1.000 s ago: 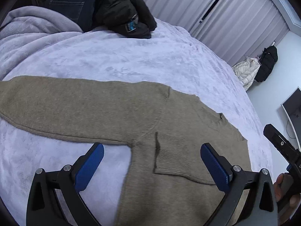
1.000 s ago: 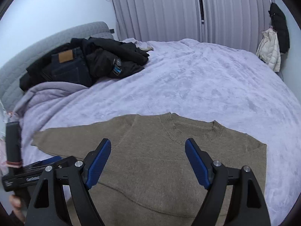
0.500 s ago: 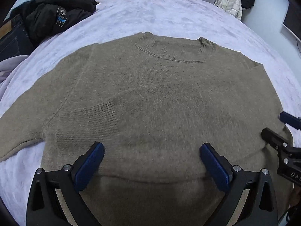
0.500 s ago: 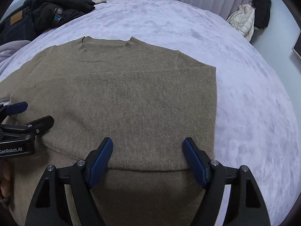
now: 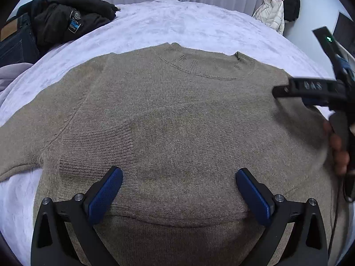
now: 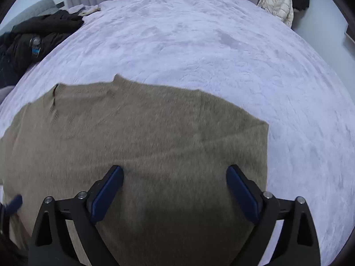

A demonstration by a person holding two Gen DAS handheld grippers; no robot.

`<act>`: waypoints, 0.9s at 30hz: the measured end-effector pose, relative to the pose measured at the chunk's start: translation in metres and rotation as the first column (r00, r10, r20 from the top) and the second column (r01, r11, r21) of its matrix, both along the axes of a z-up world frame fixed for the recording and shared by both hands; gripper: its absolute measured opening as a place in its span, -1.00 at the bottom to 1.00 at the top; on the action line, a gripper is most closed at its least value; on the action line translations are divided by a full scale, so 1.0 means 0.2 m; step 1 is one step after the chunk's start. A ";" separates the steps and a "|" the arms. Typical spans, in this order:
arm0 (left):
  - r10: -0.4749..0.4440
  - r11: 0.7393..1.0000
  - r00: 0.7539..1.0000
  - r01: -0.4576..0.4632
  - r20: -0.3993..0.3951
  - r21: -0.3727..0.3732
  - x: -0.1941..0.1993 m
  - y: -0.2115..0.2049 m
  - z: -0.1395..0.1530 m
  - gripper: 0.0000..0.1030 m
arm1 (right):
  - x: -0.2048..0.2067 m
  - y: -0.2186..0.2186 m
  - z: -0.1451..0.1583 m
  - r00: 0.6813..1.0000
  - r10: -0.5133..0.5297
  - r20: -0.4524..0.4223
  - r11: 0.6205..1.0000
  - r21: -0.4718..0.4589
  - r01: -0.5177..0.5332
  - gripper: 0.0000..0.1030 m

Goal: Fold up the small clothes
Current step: 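Grasp the other sleeve cuff with the left gripper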

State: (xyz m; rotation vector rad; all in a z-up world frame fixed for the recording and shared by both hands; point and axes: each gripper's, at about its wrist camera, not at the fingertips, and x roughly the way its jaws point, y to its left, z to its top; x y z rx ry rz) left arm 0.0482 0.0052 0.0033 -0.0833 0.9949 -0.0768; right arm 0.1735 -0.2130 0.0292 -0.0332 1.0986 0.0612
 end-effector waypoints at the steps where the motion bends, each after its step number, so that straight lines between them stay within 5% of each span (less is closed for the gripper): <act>1: 0.000 1.000 1.000 0.000 -0.006 -0.005 0.00 0.00 0.00 1.00 | 0.04 0.00 -0.01 1.000 -0.012 -0.009 1.000 0.009 0.012 0.95; 3: 0.015 1.000 1.000 -0.015 -0.022 -0.002 0.00 0.02 0.06 1.00 | 0.08 0.02 0.01 0.999 -0.041 -0.020 0.999 -0.019 0.041 0.91; 8: 0.099 0.993 0.992 -0.093 0.079 -0.075 0.00 0.10 0.23 1.00 | -0.19 0.10 0.21 0.985 0.044 0.167 0.999 -0.017 -0.042 0.90; 12: 0.089 0.996 0.993 -0.089 -0.077 0.008 0.07 0.08 0.03 1.00 | -0.28 0.15 0.09 0.997 0.062 0.044 0.998 0.027 -0.063 0.90; 14: 0.073 0.997 0.997 -0.071 -0.030 0.043 0.00 0.06 0.01 1.00 | -0.37 0.17 0.02 0.997 0.071 0.015 0.997 -0.017 -0.070 0.89; 18: 0.052 0.997 0.999 -0.052 0.002 0.061 -0.16 0.08 0.04 1.00 | -0.66 0.17 0.02 0.982 0.138 0.127 0.983 -0.136 -0.121 0.90; 23: 0.056 0.998 0.998 -0.055 -0.022 0.035 -0.31 0.15 0.05 1.00 | -0.91 0.10 -0.01 0.992 0.106 0.073 0.993 -0.052 -0.102 0.99; 27: 0.093 0.996 0.993 -0.092 0.066 -0.014 -0.32 0.24 0.19 1.00 | -0.96 0.11 0.11 0.984 0.133 0.119 0.990 -0.057 -0.127 1.00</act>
